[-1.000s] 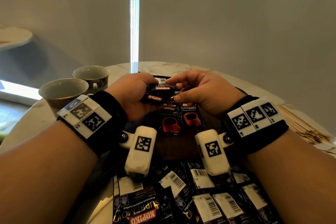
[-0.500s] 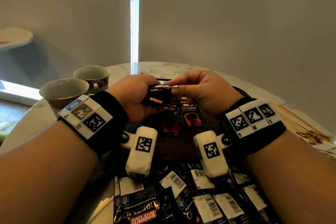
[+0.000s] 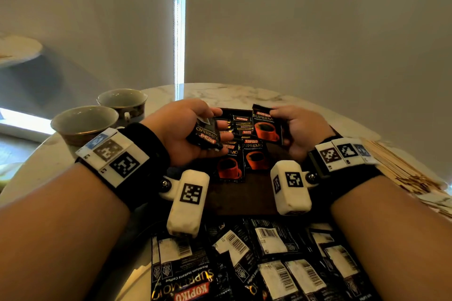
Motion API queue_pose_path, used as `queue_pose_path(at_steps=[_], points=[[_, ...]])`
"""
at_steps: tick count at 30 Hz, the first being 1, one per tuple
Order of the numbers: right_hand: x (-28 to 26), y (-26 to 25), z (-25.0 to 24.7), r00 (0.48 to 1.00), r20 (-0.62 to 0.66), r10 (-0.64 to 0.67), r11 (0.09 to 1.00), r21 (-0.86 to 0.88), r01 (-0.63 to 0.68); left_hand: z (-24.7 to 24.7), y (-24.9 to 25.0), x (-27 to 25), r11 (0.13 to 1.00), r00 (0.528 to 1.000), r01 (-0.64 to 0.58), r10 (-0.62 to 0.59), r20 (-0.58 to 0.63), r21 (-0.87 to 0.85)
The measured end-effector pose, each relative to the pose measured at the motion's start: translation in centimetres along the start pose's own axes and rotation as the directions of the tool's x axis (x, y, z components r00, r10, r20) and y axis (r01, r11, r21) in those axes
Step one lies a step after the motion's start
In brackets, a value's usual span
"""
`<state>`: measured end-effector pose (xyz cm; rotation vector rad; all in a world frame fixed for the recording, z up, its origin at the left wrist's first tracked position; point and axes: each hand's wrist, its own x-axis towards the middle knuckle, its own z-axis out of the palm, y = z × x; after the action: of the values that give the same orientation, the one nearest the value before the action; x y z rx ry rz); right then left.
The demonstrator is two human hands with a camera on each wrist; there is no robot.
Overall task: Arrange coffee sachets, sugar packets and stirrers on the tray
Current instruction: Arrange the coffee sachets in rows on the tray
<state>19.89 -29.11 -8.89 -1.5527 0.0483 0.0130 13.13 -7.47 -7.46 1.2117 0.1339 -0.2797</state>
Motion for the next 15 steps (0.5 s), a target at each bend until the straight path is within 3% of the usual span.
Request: queue_pose_path(at_steps=[5, 9, 15], points=[[-0.2, 0.8, -1.0, 0.987, 0.031, 0.161, 0.984, -0.087, -0.158, 0.0, 0.1, -0.2, 0.999, 0.999, 0.034, -0.034, 0.024, 0.027], [-0.3, 0.7, -0.8, 0.978, 0.064, 0.199, 0.975, -0.114, -0.191, 0.1, 0.1, -0.3, 0.998, 0.999, 0.044, -0.045, 0.022, 0.048], [-1.1, 0.3, -0.6, 0.971, 0.076, 0.225, 0.938, -0.286, -0.195, 0.3, 0.0, -0.5, 0.996, 0.999, 0.050, -0.051, 0.016, 0.072]])
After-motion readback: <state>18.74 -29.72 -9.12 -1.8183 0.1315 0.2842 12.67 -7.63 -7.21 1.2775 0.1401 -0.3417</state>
